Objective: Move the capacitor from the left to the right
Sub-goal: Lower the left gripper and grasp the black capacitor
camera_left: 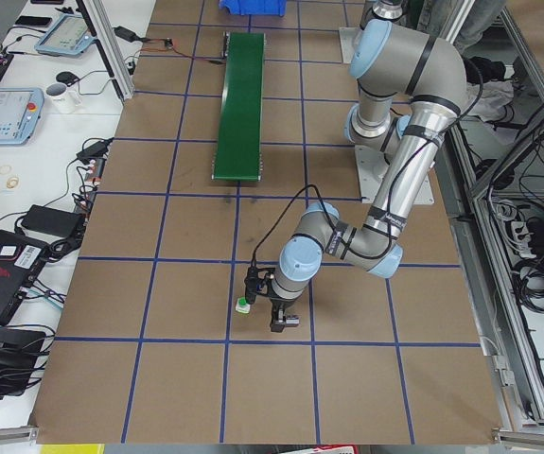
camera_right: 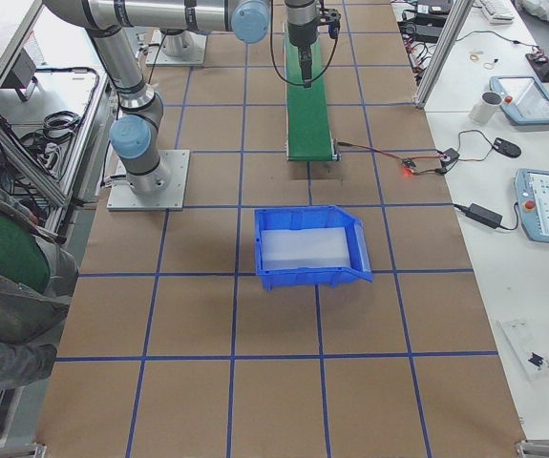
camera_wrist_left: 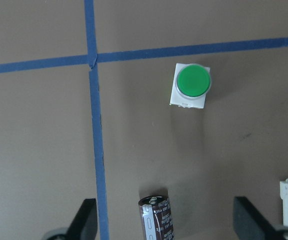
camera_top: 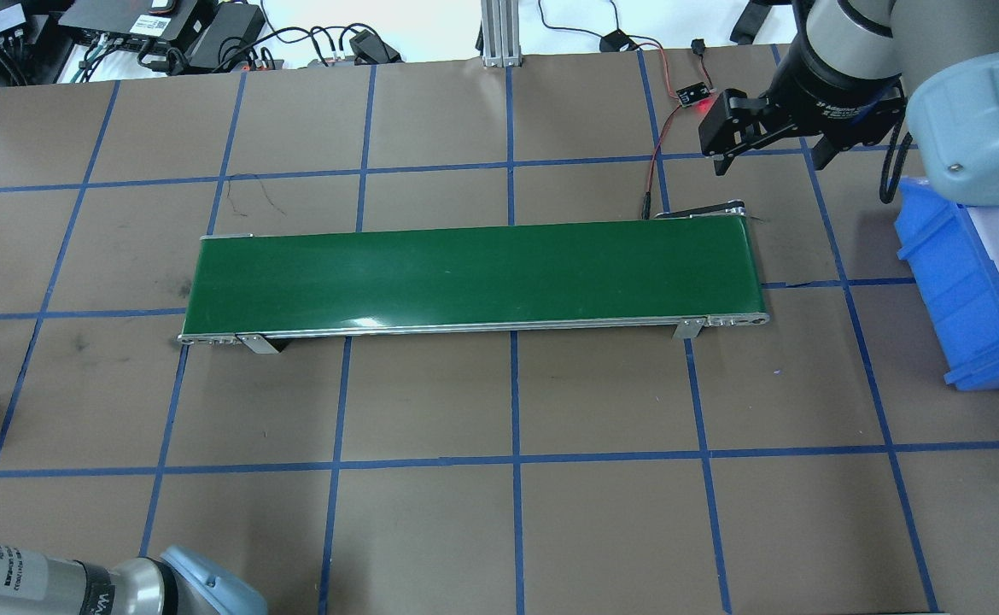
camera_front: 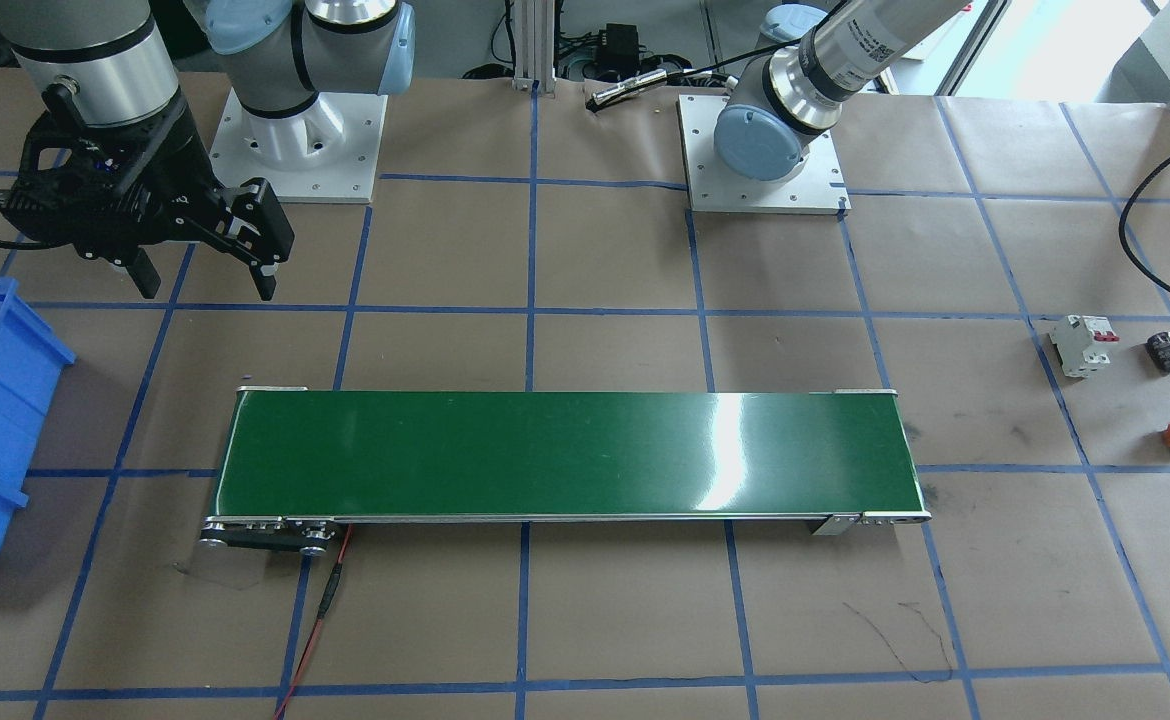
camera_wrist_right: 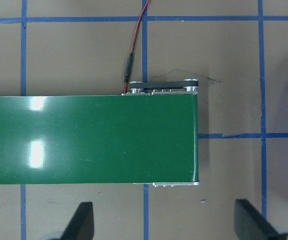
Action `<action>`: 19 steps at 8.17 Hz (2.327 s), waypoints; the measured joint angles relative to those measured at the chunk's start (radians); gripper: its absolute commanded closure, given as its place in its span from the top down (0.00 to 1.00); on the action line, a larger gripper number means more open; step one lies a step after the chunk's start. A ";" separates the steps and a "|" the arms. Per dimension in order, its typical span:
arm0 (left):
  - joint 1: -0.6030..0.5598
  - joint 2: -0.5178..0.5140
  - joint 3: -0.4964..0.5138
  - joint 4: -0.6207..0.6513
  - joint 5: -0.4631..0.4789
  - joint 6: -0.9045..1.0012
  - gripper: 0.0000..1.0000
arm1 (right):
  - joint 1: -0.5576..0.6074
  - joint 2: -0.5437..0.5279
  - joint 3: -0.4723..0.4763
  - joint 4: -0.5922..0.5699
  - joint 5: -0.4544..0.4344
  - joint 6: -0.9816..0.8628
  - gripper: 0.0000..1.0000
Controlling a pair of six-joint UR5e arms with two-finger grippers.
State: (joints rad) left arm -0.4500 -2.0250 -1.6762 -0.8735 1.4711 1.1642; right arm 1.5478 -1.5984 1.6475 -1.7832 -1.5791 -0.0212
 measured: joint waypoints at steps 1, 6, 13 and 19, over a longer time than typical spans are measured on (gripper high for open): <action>0.006 -0.016 0.000 0.008 -0.001 -0.004 0.93 | 0.000 0.000 0.000 -0.002 -0.001 0.000 1.00; 0.020 -0.057 -0.047 0.025 0.008 -0.021 0.90 | 0.000 0.000 0.000 -0.003 -0.007 0.005 1.00; 0.024 -0.079 -0.047 0.027 0.106 -0.012 0.90 | -0.002 0.001 -0.001 -0.005 -0.012 0.010 1.00; 0.064 -0.089 -0.046 0.036 0.111 -0.008 0.80 | -0.003 0.001 -0.001 -0.005 -0.013 0.012 1.00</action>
State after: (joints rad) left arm -0.3860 -2.1137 -1.7222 -0.8374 1.5820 1.1563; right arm 1.5447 -1.5974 1.6467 -1.7886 -1.5923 -0.0092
